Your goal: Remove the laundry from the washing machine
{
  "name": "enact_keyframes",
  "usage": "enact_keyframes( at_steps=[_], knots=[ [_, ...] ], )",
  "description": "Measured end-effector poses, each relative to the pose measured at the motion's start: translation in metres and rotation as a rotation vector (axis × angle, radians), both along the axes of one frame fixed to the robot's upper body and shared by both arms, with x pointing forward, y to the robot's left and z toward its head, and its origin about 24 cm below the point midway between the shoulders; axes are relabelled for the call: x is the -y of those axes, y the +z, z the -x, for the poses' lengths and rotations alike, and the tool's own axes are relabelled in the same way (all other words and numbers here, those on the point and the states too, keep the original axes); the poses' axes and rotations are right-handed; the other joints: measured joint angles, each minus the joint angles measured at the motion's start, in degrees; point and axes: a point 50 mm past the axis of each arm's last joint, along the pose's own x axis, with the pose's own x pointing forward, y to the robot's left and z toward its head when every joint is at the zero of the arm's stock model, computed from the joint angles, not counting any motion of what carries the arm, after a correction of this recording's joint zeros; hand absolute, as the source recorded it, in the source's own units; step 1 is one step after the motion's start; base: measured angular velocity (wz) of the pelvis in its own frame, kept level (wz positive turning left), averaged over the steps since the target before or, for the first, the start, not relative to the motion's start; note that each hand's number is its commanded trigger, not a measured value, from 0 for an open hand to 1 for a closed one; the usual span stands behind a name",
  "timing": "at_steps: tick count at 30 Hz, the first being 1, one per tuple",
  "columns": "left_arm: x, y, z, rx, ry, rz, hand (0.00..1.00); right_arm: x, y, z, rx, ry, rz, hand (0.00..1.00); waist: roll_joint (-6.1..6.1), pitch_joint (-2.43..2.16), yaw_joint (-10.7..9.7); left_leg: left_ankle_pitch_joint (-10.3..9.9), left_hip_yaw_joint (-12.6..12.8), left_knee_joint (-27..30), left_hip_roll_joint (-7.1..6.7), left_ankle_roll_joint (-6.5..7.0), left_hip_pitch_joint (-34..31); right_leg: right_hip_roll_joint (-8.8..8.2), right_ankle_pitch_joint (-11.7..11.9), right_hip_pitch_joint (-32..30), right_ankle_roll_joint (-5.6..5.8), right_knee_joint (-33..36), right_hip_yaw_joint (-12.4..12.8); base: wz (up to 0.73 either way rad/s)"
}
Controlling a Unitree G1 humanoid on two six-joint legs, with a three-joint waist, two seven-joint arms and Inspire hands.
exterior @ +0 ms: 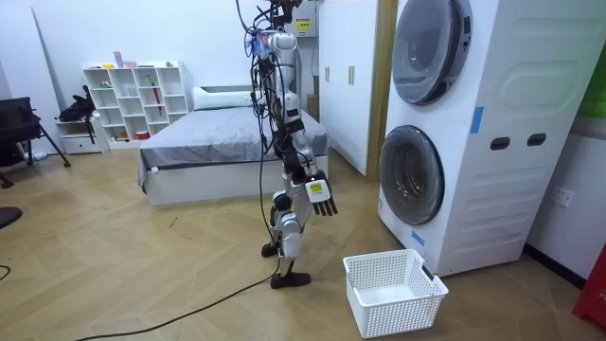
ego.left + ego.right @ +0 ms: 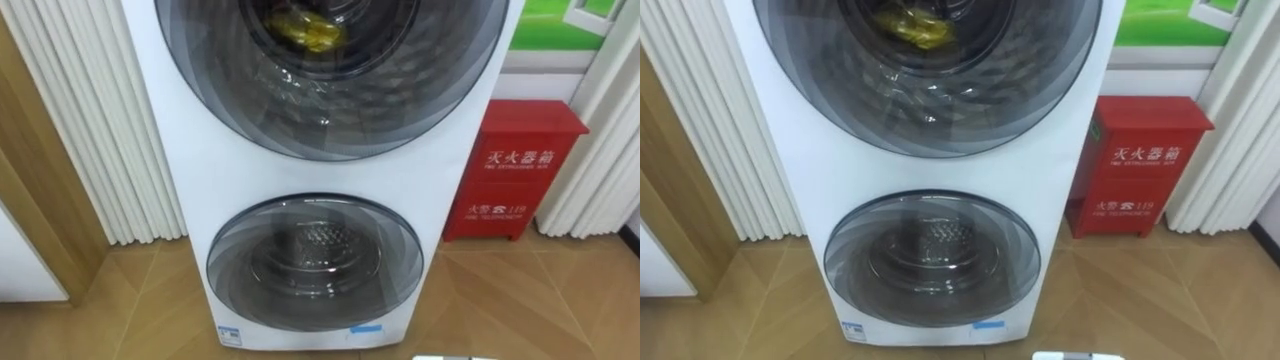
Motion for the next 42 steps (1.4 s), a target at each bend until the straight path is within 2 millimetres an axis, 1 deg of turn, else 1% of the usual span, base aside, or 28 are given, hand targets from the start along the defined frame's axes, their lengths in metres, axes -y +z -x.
enact_keyframes(
  at_steps=[1, 2, 3, 4, 5, 6, 8, 9, 10, 11, 13, 14, 15, 17, 18, 19, 20, 21, 23, 25, 27, 30, 32, 33, 35, 38, 40, 42],
  knots=[
    [-0.002, 0.001, -0.001, 0.005, 0.005, -0.001, 0.00, 0.006, 0.007, -0.018, 0.060, -0.030, 0.020, 0.00, -0.33, 0.03, 0.03, 0.00, 0.00, 0.00, 0.00, 0.00, 0.03, 0.01, 0.00, -0.15, 0.00, 0.38, 0.02, 0.00],
    [-0.004, 0.001, -0.001, 0.007, 0.014, -0.001, 0.00, 0.013, 0.018, -0.039, 0.149, -0.041, 0.043, 0.00, -0.45, 0.11, 0.15, 0.01, 0.00, 0.00, 0.01, 0.01, -0.03, 0.02, 0.00, -0.23, 0.00, 0.48, 0.02, 0.00],
    [-0.005, 0.001, -0.001, 0.007, 0.013, -0.001, 0.00, 0.016, 0.024, -0.051, 0.197, -0.047, 0.053, 0.00, -0.36, 0.06, 0.16, 0.01, 0.00, 0.02, 0.01, 0.01, -0.02, 0.01, 0.00, -0.25, 0.00, 0.48, 0.01, 0.00],
    [-0.007, 0.001, -0.001, 0.004, 0.011, -0.002, 0.00, 0.023, 0.037, -0.072, 0.283, -0.057, 0.072, 0.00, -0.68, 0.15, 0.12, 0.01, 0.00, 0.03, 0.00, 0.01, -0.02, 0.01, 0.00, -0.36, 0.01, 0.47, 0.01, 0.00],
    [-0.008, 0.002, -0.002, -0.003, 0.004, 0.003, 0.00, 0.028, 0.051, -0.094, 0.360, -0.067, 0.096, 0.00, -0.89, 0.11, 0.18, 0.01, -0.06, 0.05, 0.00, 0.01, -0.11, 0.03, -0.01, -0.56, 0.02, 0.52, 0.02, 0.00],
    [-0.009, 0.002, -0.002, -0.006, -0.004, 0.003, 0.00, 0.031, 0.059, -0.104, 0.392, -0.065, 0.112, 0.00, -1.01, 0.12, 0.19, 0.01, -0.14, 0.05, 0.00, 0.01, -0.13, 0.03, -0.01, -0.62, 0.02, 0.55, 0.00, 0.00],
    [-0.013, 0.003, -0.005, -0.009, -0.007, -0.004, 0.00, 0.040, 0.089, -0.143, 0.514, -0.057, 0.174, 0.00, -1.38, 0.12, 0.69, 0.01, -0.23, 0.06, 0.01, 0.01, -0.22, 0.07, 0.00, -0.65, 0.03, 0.56, -0.03, 0.00],
    [-0.013, 0.003, -0.005, -0.013, -0.011, -0.005, 0.00, 0.041, 0.098, -0.152, 0.547, -0.053, 0.183, 0.00, -1.41, 0.12, 0.68, 0.01, -0.23, 0.06, 0.01, 0.01, -0.23, 0.07, 0.00, -0.64, 0.03, 0.53, -0.04, 0.00],
    [-0.013, 0.003, -0.005, -0.023, -0.018, -0.007, 0.00, 0.042, 0.114, -0.168, 0.611, -0.045, 0.200, 0.00, -1.47, 0.06, 0.68, 0.01, -0.23, 0.06, 0.01, 0.01, -0.22, 0.07, 0.01, -0.63, 0.03, 0.52, -0.05, 0.00],
    [-0.014, 0.003, -0.006, -0.033, -0.029, -0.005, 0.00, 0.042, 0.128, -0.181, 0.662, -0.040, 0.212, 0.00, -1.56, 0.00, 1.00, 0.01, -0.19, 0.06, 0.02, 0.01, -0.24, 0.08, 0.01, -0.63, 0.02, 0.53, -0.06, 0.00],
    [-0.014, 0.003, -0.007, -0.045, -0.038, 0.001, 0.00, 0.043, 0.143, -0.195, 0.710, -0.037, 0.234, 0.00, -1.75, -0.13, 1.69, 0.01, -0.20, 0.06, 0.03, 0.01, -0.33, 0.10, 0.04, -0.67, -0.03, 0.72, -0.05, 0.00],
    [-0.014, 0.003, -0.009, -0.045, -0.041, 0.005, 0.00, 0.043, 0.153, -0.203, 0.737, -0.041, 0.247, 0.00, -1.94, -0.37, 2.03, 0.02, -0.20, 0.06, 0.06, 0.02, -0.62, 0.11, 0.05, -1.13, -0.04, 1.05, -0.04, 0.00],
    [-0.014, 0.003, -0.010, -0.043, -0.045, 0.009, 0.00, 0.042, 0.159, -0.208, 0.754, -0.041, 0.249, 0.00, -1.97, -0.38, 2.11, 0.02, -0.20, 0.06, 0.09, 0.02, -0.79, 0.13, 0.04, -1.42, -0.04, 1.34, -0.05, 0.03],
    [-0.014, 0.003, -0.011, -0.056, -0.070, 0.008, 0.00, 0.039, 0.182, -0.223, 0.833, -0.043, 0.254, 0.00, -2.07, -0.45, 2.32, 0.02, -0.25, 0.05, 0.11, 0.02, -1.07, 0.14, 0.04, -1.81, -0.03, 1.61, -0.15, -0.02],
    [-0.015, 0.004, -0.011, -0.061, -0.077, 0.005, 0.00, 0.038, 0.187, -0.226, 0.849, -0.042, 0.256, 0.00, -2.10, -0.48, 2.31, 0.02, -0.38, 0.05, 0.12, 0.02, -1.08, 0.15, 0.04, -1.84, -0.03, 1.62, -0.16, -0.07],
    [-0.016, 0.004, -0.011, -0.069, -0.081, 0.000, 0.00, 0.035, 0.198, -0.234, 0.881, -0.029, 0.262, 0.00, -2.26, -0.59, 2.31, 0.02, -0.63, 0.05, 0.13, 0.02, -1.25, 0.16, 0.05, -1.95, -0.03, 1.62, -0.26, 0.00],
    [-0.018, 0.004, -0.010, -0.074, -0.097, -0.010, 0.00, 0.035, 0.209, -0.239, 0.915, -0.018, 0.276, 0.00, -2.42, -0.69, 2.54, 0.02, -1.37, 0.04, 0.14, 0.02, -1.56, 0.17, 0.05, -1.84, -0.03, 1.61, -0.64, 0.05],
    [-0.019, 0.005, -0.011, -0.077, -0.106, -0.016, 0.00, 0.035, 0.219, -0.243, 0.944, -0.002, 0.293, 0.00, -2.53, -0.73, 2.64, 0.02, -1.45, 0.02, 0.14, 0.02, -1.54, 0.17, 0.05, -1.84, -0.03, 1.62, -0.68, 0.05],
    [-0.019, 0.005, -0.011, -0.082, -0.111, -0.020, 0.00, 0.037, 0.230, -0.248, 0.970, 0.002, 0.311, 0.00, -2.66, -0.77, 3.67, 0.02, -1.69, 0.02, 0.15, 0.02, -1.16, 0.21, 0.05, -1.61, -0.03, 1.64, -0.67, -0.09],
    [-0.020, 0.005, -0.010, -0.087, -0.115, -0.024, 0.00, 0.036, 0.240, -0.254, 0.997, -0.004, 0.319, 0.00, -2.87, -0.66, 3.67, 0.02, -2.21, 0.02, 0.15, 0.02, -1.09, 0.19, 0.05, -1.38, -0.03, 1.56, -1.19, 0.03],
    [-0.024, 0.006, -0.009, -0.093, -0.117, -0.029, 0.00, 0.035, 0.252, -0.260, 1.030, -0.005, 0.320, 0.00, -3.35, -0.38, 4.00, 0.02, -2.37, 0.02, 0.19, 0.02, -1.12, 0.23, 0.05, -1.39, -0.03, 1.56, -1.43, 0.05],
    [-0.027, 0.006, -0.006, -0.117, -0.137, -0.032, 0.00, 0.034, 0.265, -0.263, 1.076, -0.011, 0.311, 0.00, -3.46, -0.40, 4.53, 0.02, -2.38, 0.03, 0.16, 0.02, -1.25, 0.18, 0.05, -1.52, -0.03, 1.58, -1.46, 0.00],
    [-0.030, 0.007, -0.004, -0.135, -0.159, -0.045, 0.00, 0.030, 0.285, -0.269, 1.137, -0.017, 0.296, 0.00, -3.46, -0.40, 4.67, 0.02, -2.42, 0.03, 0.14, 0.02, -1.38, 0.17, 0.05, -1.71, -0.03, 1.57, -1.58, 0.00],
    [-0.030, 0.007, -0.003, -0.141, -0.163, -0.048, 0.00, 0.029, 0.289, -0.271, 1.151, -0.021, 0.290, 0.00, -3.47, -0.41, 4.66, 0.02, -2.52, 0.03, 0.14, 0.02, -1.37, 0.18, 0.05, -1.68, -0.03, 1.57, -1.64, 0.00],
    [-0.030, 0.008, -0.005, -0.143, -0.168, -0.050, 0.00, 0.026, 0.306, -0.277, 1.194, -0.036, 0.275, 0.00, -3.49, -0.42, 4.45, 0.02, -3.22, 0.03, 0.15, 0.02, -1.33, 0.16, 0.05, -1.36, -0.03, 1.54, -2.48, 0.15],
    [-0.030, 0.009, -0.010, -0.124, -0.174, -0.049, 0.00, 0.028, 0.316, -0.279, 1.218, -0.048, 0.263, 0.00, -3.64, -0.47, 4.75, 0.02, -3.14, 0.03, 0.20, 0.02, -1.31, 0.13, 0.04, -1.34, -0.03, 1.53, -3.09, 0.13],
    [-0.030, 0.009, -0.010, -0.127, -0.174, -0.049, 0.00, 0.027, 0.319, -0.280, 1.221, -0.049, 0.271, 0.00, -3.75, -0.54, 4.88, 0.02, -3.16, 0.03, 0.20, 0.02, -1.43, 0.12, 0.04, -1.63, -0.03, 1.54, -3.09, -0.03],
    [-0.031, 0.010, -0.012, -0.121, -0.176, -0.051, 0.00, 0.024, 0.326, -0.279, 1.239, -0.037, 0.283, 0.00, -3.86, -0.62, 4.87, 0.02, -3.14, 0.04, 0.20, 0.02, -2.00, 0.14, 0.04, -2.43, -0.03, 1.68, -2.99, -0.08]
  ],
)
